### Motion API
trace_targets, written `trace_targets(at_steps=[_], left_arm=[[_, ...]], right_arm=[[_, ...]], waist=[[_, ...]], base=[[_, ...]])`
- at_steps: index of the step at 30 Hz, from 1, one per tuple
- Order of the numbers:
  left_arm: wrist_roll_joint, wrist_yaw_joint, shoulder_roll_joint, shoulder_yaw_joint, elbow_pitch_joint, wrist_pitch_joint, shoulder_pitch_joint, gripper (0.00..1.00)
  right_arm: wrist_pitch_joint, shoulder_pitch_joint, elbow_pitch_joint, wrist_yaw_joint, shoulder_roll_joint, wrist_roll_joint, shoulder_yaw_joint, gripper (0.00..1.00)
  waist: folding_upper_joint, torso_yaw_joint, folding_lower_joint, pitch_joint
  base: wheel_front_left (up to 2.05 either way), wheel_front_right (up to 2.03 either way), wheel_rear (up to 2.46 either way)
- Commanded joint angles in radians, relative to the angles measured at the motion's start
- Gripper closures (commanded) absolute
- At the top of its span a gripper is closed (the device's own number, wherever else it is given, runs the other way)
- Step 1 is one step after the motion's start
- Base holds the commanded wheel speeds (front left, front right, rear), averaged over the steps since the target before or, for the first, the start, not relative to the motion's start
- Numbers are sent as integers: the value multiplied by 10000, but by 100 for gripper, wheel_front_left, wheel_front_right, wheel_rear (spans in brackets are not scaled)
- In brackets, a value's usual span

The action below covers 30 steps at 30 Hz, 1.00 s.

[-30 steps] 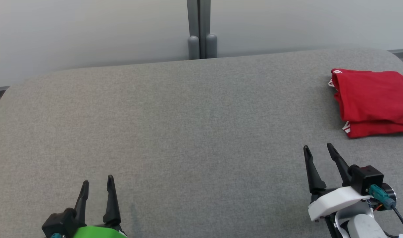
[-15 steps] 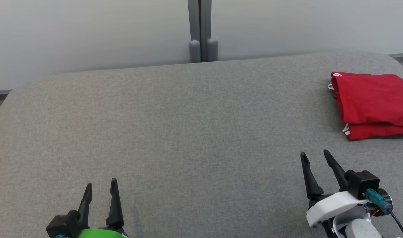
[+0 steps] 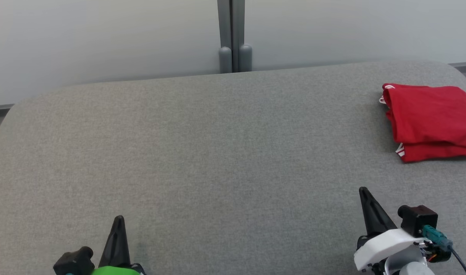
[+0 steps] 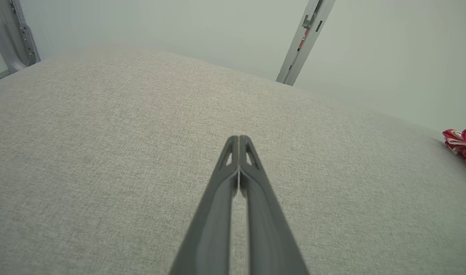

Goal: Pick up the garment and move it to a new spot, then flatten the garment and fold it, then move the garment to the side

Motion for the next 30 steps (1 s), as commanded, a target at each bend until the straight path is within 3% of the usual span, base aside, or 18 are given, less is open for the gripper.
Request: trace_targets(at_steps=[1, 30], left_arm=[[-438, -19, 14, 91, -145, 95, -124, 100], [-4592, -70, 29, 711, -274, 1361, -785, 100]], right_arm=[[103, -180, -147, 0, -21, 481, -84, 100], [1330, -309, -453, -4, -47, 5204, -545, 100]], waist=[[0, 3, 0, -2], [0, 55, 0, -42]], base=[[0, 0, 0], [0, 0, 0]])
